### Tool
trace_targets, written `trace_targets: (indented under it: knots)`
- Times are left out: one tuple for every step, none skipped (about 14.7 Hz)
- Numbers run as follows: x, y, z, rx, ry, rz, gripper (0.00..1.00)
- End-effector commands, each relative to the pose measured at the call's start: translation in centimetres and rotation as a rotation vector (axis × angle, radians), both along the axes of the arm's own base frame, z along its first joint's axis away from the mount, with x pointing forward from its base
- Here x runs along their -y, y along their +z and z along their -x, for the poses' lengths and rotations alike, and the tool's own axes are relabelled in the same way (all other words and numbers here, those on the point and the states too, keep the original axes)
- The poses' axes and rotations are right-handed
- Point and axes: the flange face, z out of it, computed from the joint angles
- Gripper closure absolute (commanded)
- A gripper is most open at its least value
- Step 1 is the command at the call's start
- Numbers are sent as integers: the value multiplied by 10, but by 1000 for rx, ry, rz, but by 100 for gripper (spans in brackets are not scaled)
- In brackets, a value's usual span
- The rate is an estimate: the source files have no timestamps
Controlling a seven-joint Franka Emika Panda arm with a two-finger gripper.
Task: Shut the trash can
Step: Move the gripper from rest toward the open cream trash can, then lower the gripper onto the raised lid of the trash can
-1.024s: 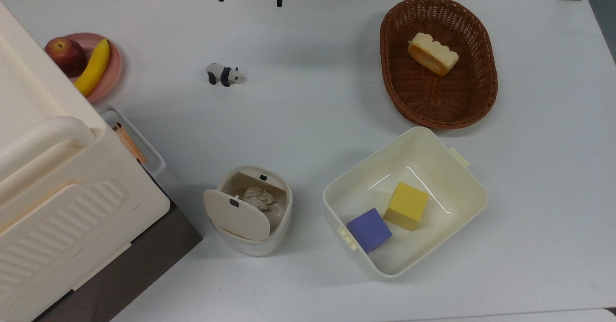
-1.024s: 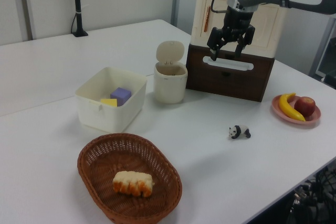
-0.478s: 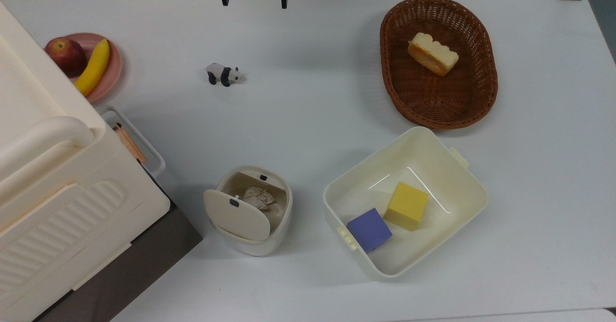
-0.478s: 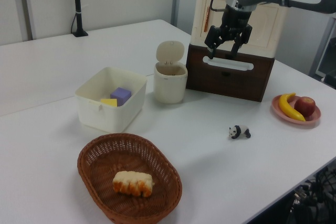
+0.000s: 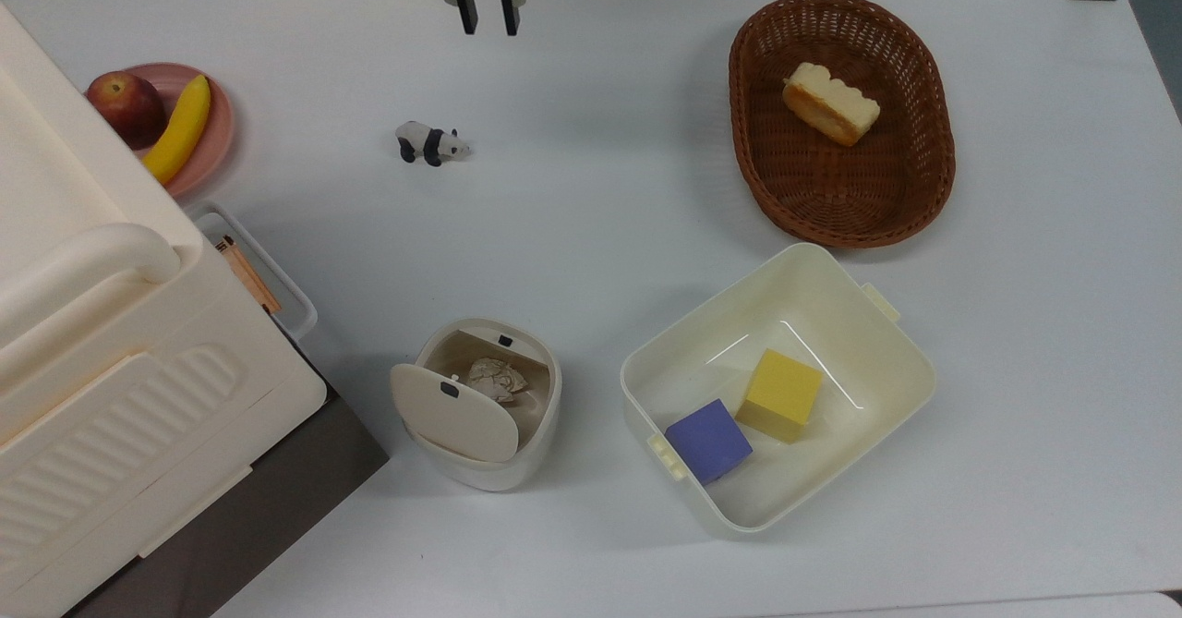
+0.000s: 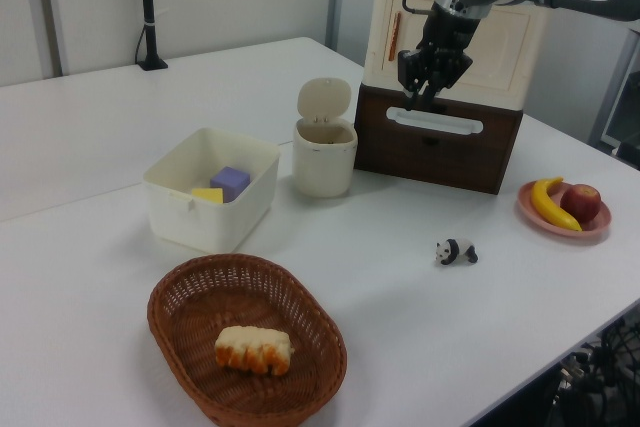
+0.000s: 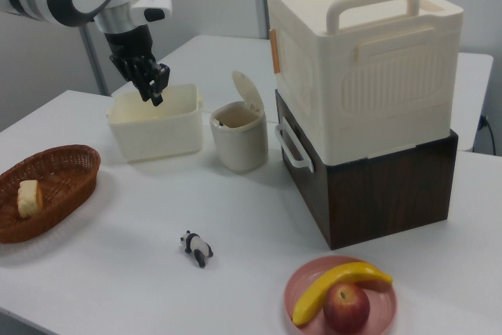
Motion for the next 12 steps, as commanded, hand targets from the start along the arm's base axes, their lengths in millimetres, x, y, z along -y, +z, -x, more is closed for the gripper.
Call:
trace_targets:
  knots:
    - [2,-1,2,22,14,-23,100]
    - [2,0,2,28,15,-24,100]
    - [2,2,-7,83,5,-30,100]
    - [9,10,-19,193,-35,-49,100]
    - [25,11,-33,285,-91,-92,100]
    - [38,20,-49,377,-137,-126,100]
    - [52,17,-67,424,-170,-126,100]
    - [64,15,-88,463,-195,-114,100]
    - [68,7,-104,473,-205,-107,100]
    - [74,3,-115,494,-222,-103,100]
    - [82,-3,-128,512,-240,-96,100]
    - [88,-11,-146,528,-260,-94,100]
